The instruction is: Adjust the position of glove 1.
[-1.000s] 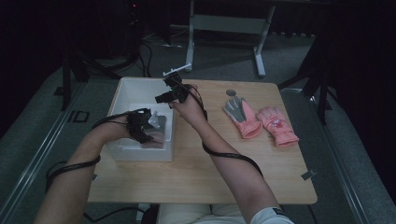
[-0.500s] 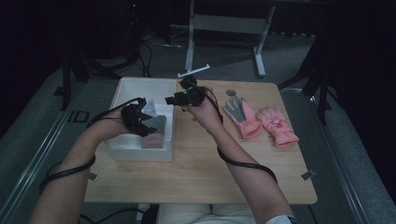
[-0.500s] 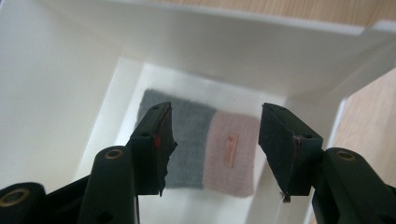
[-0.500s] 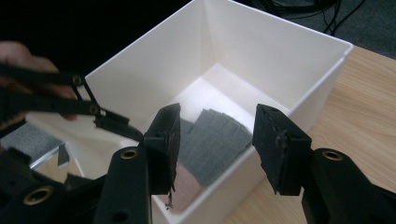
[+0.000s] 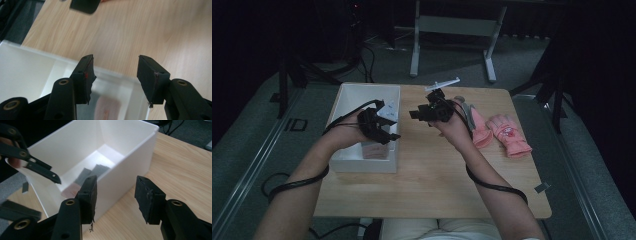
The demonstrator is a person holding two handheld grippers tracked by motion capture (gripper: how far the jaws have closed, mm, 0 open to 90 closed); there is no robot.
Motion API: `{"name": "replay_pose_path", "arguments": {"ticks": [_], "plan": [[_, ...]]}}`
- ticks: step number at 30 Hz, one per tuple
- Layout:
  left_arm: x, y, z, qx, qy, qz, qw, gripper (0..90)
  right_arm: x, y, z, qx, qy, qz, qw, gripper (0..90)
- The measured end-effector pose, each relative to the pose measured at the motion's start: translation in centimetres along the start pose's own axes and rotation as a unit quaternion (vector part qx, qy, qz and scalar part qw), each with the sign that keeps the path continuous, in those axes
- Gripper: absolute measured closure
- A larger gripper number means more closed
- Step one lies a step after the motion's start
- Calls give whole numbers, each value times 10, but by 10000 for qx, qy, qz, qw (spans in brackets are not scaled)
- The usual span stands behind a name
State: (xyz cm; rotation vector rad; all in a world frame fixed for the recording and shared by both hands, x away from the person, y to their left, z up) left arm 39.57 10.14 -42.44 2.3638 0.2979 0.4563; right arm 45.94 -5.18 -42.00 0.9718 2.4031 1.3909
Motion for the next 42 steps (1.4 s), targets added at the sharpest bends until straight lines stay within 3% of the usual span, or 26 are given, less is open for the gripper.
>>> {"name": "replay_pose_path", "arguments": {"ticks": [4, 6, 13, 22, 24, 25, 27, 31, 34, 38, 42], "plan": [[-4, 16, 7, -150, -95, -237, 9996, 481, -11, -11, -12, 7, -82, -3, 10000, 524], [-7, 22, 12, -101, -77, -320, 9994, 482, -18, -16, -19, -5, -158, 8, 9999, 524], [-36, 42, 42, 46, -125, -200, 9997, 476, -44, -34, -48, -122, -309, 30, 9994, 524], [-69, 55, 72, -139, -77, -446, 9989, 355, -72, -61, -79, -177, -526, -83, 9984, 534], [-69, 55, 72, -139, -77, -446, 9989, 321, -75, -65, -81, -168, -557, -67, 9983, 534], [-79, 52, 85, -203, -109, -598, 9979, 257, -80, -71, -85, -155, -607, -69, 9980, 538], [-84, 47, 93, -222, -119, -743, 9969, 201, -85, -77, -88, -135, -694, -96, 9975, 541], [-92, 38, 105, -179, -331, -917, 9951, 69, -96, -90, -93, -80, -829, -204, 9963, 547], [-102, 25, 118, -180, -573, -1116, 9919, 36, -104, -98, -96, -24, -910, -164, 9957, 555], [-111, 15, 127, -273, -517, -1181, 9913, 16, -114, -106, -101, 33, -1051, -233, 9942, 569], [-120, 4, 133, -397, -239, -1242, 9912, 13, -124, -114, -106, 94, -1177, -282, 9926, 575]]}}
Point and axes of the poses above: each handheld gripper's, and its own axes: z roughly forward along the jaws, y roughly out of its top, x roughly to its left, the point moved 5 cm from there along z, roughly forward along the jaws, and after that the axes turned 7 degrees about -x, right-handed, at the moved point
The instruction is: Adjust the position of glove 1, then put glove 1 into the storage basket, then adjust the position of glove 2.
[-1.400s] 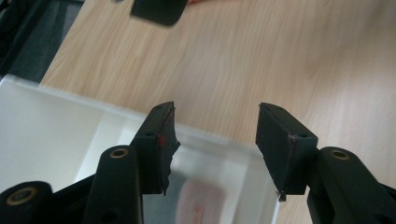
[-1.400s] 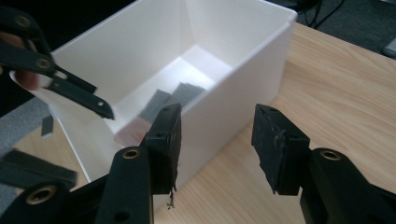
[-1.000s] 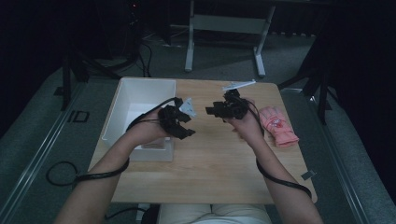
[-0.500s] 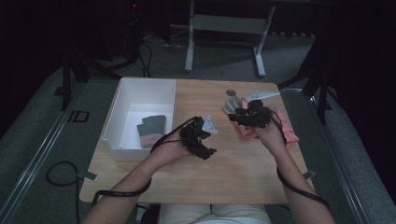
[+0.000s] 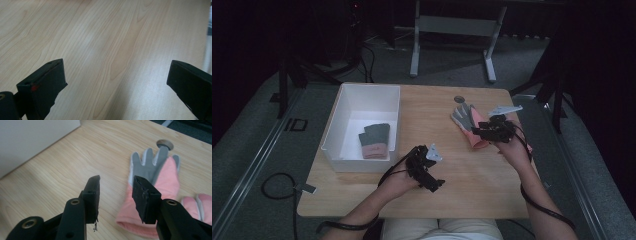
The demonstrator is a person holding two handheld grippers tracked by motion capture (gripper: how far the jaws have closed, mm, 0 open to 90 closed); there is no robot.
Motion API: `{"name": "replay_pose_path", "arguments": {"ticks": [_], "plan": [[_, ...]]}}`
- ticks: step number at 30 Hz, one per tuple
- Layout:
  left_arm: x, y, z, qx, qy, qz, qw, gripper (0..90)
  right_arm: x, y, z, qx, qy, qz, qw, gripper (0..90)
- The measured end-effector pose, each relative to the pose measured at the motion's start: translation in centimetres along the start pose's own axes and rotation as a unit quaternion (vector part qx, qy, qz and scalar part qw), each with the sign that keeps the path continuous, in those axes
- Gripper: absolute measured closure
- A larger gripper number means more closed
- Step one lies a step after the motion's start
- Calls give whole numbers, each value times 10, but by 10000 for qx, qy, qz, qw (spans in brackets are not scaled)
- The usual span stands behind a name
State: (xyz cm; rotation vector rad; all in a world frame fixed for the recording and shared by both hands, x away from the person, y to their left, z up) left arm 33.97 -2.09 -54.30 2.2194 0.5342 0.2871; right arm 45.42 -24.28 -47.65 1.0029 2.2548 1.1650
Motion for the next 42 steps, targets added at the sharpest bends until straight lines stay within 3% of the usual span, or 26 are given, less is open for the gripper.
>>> {"name": "replay_pose_path", "arguments": {"ticks": [8, 10, 12, 15, 23, 26, 29, 33, 39, 42], "plan": [[-10, -37, 7, -220, 185, -308, 9991, 13, -19, -15, -3, 159, -225, 18, 9996, 583], [-10, -38, 7, -266, 208, -335, 9989, 14, -21, -18, -3, 180, -250, 38, 9995, 584], [-11, -44, 7, -332, 430, -300, 9981, 14, -23, -19, -4, 191, -255, 45, 9995, 584], [-12, -49, 7, -393, 555, -306, 9972, 14, -24, -20, -3, 178, -271, 28, 9995, 583], [-14, -55, 8, -494, 809, -376, 9948, 14, -27, -14, 2, 75, -321, -8, 9995, 579], [-14, -55, 7, -628, 766, -523, 9937, 14, -30, -9, 7, 56, -391, -96, 9992, 582], [-15, -57, 9, -612, 773, -528, 9937, 14, -33, -6, 11, 72, -402, -128, 9991, 588], [-16, -58, 9, -707, 823, -571, 9925, 14, -43, 0, 30, 238, -408, -258, 9985, 632], [-13, -55, 6, -866, 894, -547, 9907, 14, -49, -5, 69, 612, -368, -369, 9968, 626], [-14, -56, 7, -818, 834, -519, 9918, 14, -51, -8, 88, 728, -356, -476, 9956, 618]]}}
Point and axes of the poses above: each handheld gripper's, and its own axes: z roughly forward along the jaws, y roughly out of its top, x roughly to its left, the point moved 5 cm from there along z, roughly forward along the jaws, and after that the axes turned 7 degrees about -x, right-handed, at the moved point
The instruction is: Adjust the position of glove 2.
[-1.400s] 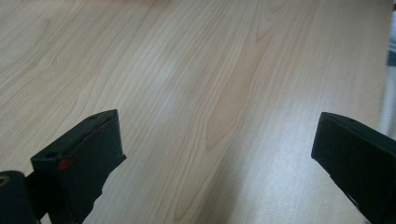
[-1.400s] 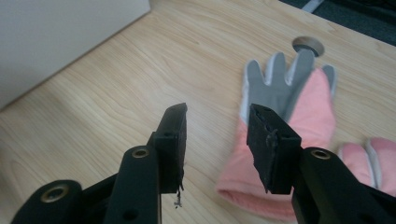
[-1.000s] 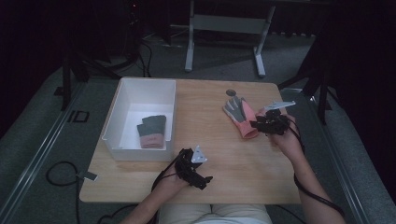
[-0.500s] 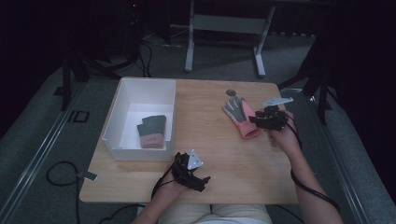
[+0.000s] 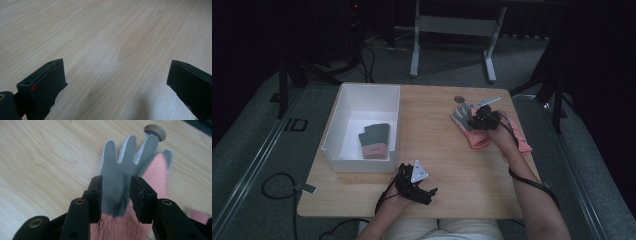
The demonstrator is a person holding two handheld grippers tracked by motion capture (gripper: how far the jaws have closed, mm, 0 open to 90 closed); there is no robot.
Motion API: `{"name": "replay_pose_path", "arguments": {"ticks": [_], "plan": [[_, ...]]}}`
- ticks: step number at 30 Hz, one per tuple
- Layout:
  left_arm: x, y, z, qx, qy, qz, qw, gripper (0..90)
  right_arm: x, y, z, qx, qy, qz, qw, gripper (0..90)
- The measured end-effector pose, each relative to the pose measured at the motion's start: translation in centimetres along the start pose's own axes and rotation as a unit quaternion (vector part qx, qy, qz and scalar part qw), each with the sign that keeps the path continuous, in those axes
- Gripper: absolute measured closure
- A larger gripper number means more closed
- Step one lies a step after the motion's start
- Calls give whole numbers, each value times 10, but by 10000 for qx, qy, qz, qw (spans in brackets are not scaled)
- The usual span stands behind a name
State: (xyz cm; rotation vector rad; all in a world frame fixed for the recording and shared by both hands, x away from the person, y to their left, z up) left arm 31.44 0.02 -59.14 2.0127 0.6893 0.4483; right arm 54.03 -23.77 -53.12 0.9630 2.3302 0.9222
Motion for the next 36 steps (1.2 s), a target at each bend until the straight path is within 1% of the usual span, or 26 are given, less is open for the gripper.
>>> {"name": "replay_pose_path", "arguments": {"ticks": [1, 3, 4, 5, 7, 8, 10, 12, 14, 16, 18, 19, 20, 21, 22, 23, 24, 25, 28, 29, 30, 31, 33, 34, 35, 36], "plan": [[0, 0, 0, -1, 1, 13, 10000, 14, 0, -1, 9, 60, 1, -93, 9999, 612], [-1, -1, 0, 4, -14, 26, 10000, 14, 1, -2, 19, 184, -15, -178, 9997, 599], [-1, -1, 0, -2, -20, 32, 10000, 14, 1, -4, 23, 259, -77, -261, 9993, 589], [-1, -1, 0, -13, -37, 22, 10000, 14, 0, -6, 29, 420, -209, -422, 9980, 588], [0, 0, -1, -73, -35, 5, 10000, 14, 1, -8, 36, 470, -243, -493, 9974, 592], [0, 0, -1, -63, -38, 5, 10000, 14, 1, -8, 37, 502, -273, -555, 9968, 602], [0, -1, -1, -62, -53, -16, 10000, 14, 2, -10, 40, 563, -240, -566, 9965, 679], [0, -1, -1, -24, -46, 11, 10000, 14, 2, -13, 45, 592, -169, -491, 9969, 724], [0, -1, -1, -61, -50, -2, 10000, 14, 1, -13, 45, 584, -135, -211, 9980, 776], [0, -1, -1, -48, -41, 13, 10000, 14, 0, -13, 46, 566, -146, -62, 9983, 817], [1, -1, 0, -42, -49, 7, 10000, 14, -1, -13, 44, 569, -204, 141, 9981, 856], [1, -1, 0, -32, -47, 18, 10000, 14, -2, -11, 43, 517, -242, 271, 9980, 868], [1, -1, 0, -44, -44, 14, 10000, 14, -2, -10, 42, 488, -269, 380, 9977, 874], [1, -1, 0, -48, -50, 11, 10000, 14, -2, -8, 38, 453, -359, 538, 9969, 878], [1, -1, 0, -48, -45, 18, 10000, 14, -1, -7, 34, 458, -446, 638, 9959, 879], [1, -1, 0, -46, -46, 20, 10000, 14, 1, -5, 30, 450, -492, 678, 9955, 880], [1, -1, 0, -45, -49, 25, 10000, 14, 4, -3, 26, 404, -510, 737, 9952, 880], [1, -1, 0, -45, -49, 26, 10000, 14, 8, 2, 17, 285, -492, 886, 9944, 881], [2, 0, -1, -56, -28, 39, 10000, 14, 17, 10, 0, 89, -522, 1062, 9929, 882], [2, 0, -1, -66, -28, 30, 10000, 14, 24, 16, -11, -45, -522, 1176, 9917, 882], [2, -1, -1, -53, -43, 40, 10000, 14, 26, 17, -16, -88, -517, 1197, 9914, 882], [2, -1, -1, -58, -38, 30, 10000, 14, 32, 21, -25, -173, -540, 1270, 9903, 882], [2, -1, -1, -57, -30, 47, 10000, 14, 41, 24, -39, -251, -629, 1306, 9891, 882], [1, -1, -1, -79, -33, 47, 10000, 14, 45, 24, -44, -264, -623, 1363, 9884, 882], [1, 0, -1, -75, -31, 57, 10000, 14, 53, 24, -54, -323, -660, 1486, 9862, 882], [1, 0, -1, -62, -32, 65, 10000, 14, 56, 24, -58, -354, -668, 1550, 9850, 883]]}}
Point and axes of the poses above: each handheld gripper's, and its own axes: z roughly forward along the jaws, y roughly out of its top, x roughly to its left, the point moved 5 cm from there along z, roughly forward along the jaws, and after that the axes turned 7 degrees about -x, right-handed, at the moved point
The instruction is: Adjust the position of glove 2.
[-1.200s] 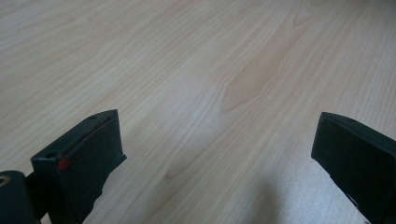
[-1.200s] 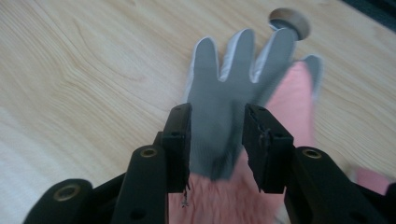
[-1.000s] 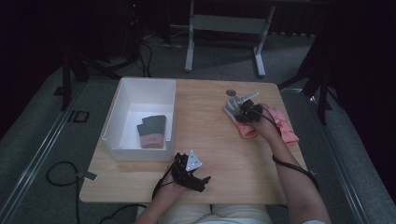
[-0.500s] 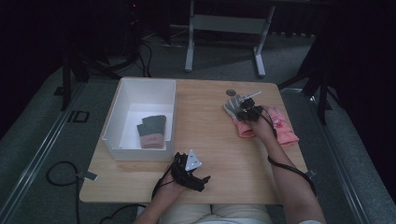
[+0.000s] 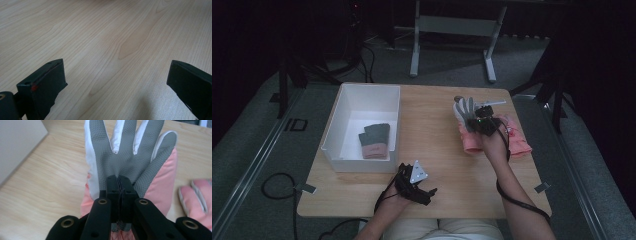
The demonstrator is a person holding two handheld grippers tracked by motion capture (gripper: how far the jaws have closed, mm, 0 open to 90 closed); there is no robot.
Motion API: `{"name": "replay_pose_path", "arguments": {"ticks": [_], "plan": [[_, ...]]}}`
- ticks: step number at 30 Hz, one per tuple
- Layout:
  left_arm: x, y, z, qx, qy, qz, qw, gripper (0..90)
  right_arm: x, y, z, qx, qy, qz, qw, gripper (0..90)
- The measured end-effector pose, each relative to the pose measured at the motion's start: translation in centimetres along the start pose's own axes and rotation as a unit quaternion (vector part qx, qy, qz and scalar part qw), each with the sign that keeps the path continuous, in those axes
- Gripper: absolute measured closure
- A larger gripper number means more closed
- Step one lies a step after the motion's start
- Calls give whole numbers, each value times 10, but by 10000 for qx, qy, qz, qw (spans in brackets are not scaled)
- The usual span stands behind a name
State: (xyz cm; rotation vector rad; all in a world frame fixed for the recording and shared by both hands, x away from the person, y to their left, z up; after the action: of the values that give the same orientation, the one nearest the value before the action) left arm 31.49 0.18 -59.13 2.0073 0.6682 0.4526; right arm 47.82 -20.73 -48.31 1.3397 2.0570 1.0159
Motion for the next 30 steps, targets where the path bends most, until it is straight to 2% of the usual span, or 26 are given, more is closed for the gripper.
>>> {"name": "replay_pose_path", "arguments": {"ticks": [5, 7, 12, 16, 19, 26, 30], "plan": [[-1, 0, 0, -13, -2, 37, 10000, 14, 22, -10, -23, -86, 65, 265, 9996, 883], [-1, 0, 0, -5, -9, 45, 10000, 14, 30, -14, -30, -116, 37, 284, 9995, 883], [-2, -1, 1, -2, -33, 55, 10000, 14, 46, -28, -35, -170, 6, 452, 9988, 882], [-3, -2, 1, 24, -10, 142, 9999, 14, 53, -41, -25, -25, -18, 514, 9987, 882], [-3, -3, 1, 22, -33, 131, 9999, 14, 58, -49, -15, 178, -45, 452, 9988, 882], [-5, -2, 1, -1, -60, 181, 9998, 14, 64, -61, 11, 489, -139, 592, 9969, 882], [-5, -2, 1, 0, -68, 173, 9998, 14, 68, -67, 22, 627, -123, 569, 9963, 882]]}}
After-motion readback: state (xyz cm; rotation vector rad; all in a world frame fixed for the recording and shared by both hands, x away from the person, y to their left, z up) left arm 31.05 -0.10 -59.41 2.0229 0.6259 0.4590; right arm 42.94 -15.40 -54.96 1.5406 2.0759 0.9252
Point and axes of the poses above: each handheld gripper's, and its own axes: z roughly forward along the jaws, y roughly out of its top, x roughly to its left, the point moved 5 cm from there along z, roughly forward along the jaws, and after that the axes turned 7 degrees about -x, right-handed, at the moved point
